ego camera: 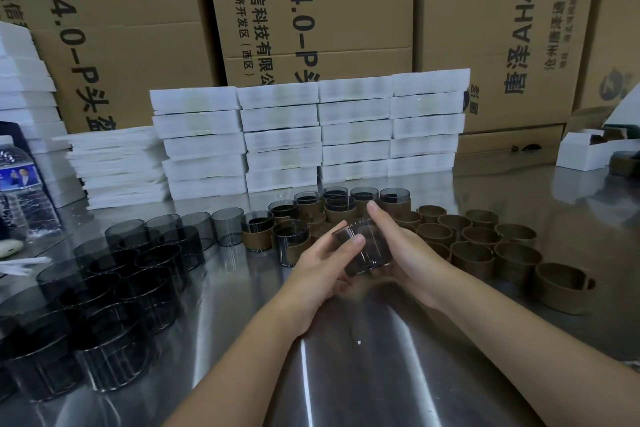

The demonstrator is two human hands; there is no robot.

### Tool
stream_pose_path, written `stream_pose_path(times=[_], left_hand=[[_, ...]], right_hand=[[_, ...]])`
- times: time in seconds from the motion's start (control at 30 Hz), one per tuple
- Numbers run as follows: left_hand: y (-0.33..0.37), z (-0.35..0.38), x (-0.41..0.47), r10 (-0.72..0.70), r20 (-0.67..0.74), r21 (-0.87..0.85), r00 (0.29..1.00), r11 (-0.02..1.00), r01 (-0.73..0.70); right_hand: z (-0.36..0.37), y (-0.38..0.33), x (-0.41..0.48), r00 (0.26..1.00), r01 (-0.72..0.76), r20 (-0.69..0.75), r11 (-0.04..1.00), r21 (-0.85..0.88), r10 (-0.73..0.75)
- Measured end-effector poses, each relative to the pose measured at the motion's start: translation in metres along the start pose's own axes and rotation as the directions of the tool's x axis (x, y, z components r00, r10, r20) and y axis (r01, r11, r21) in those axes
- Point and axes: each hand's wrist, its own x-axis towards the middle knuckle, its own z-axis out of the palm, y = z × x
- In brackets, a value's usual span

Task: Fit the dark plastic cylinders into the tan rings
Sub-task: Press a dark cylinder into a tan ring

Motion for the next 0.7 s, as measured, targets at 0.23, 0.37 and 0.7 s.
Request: stream_pose_path(times=[0.23, 0.37, 0.7], left_hand=[[-0.0006, -0.0010, 0.0022, -0.034, 0.006, 0.015, 0.999, 0.999, 0.034], [0.0001, -0.0008, 0.0035, -0.068, 0.000, -0.034, 0.998, 0.997, 0.068], [-0.0018, -0.0051, 0.0074, -0.151, 0.099, -0.210, 0.984, 0.963, 0.169]], right_hand=[[0.0014, 0.0007, -0.0009, 1.000, -0.010, 0.004, 1.000, 0.016, 0.009], [0.0012, 0.0013, 0.0001, 1.000, -0.005, -0.006, 1.000, 0.012, 0.005], [0.0022, -0.0015, -0.0024, 0.996, 0.070, -0.059, 0.998, 0.003, -0.069]])
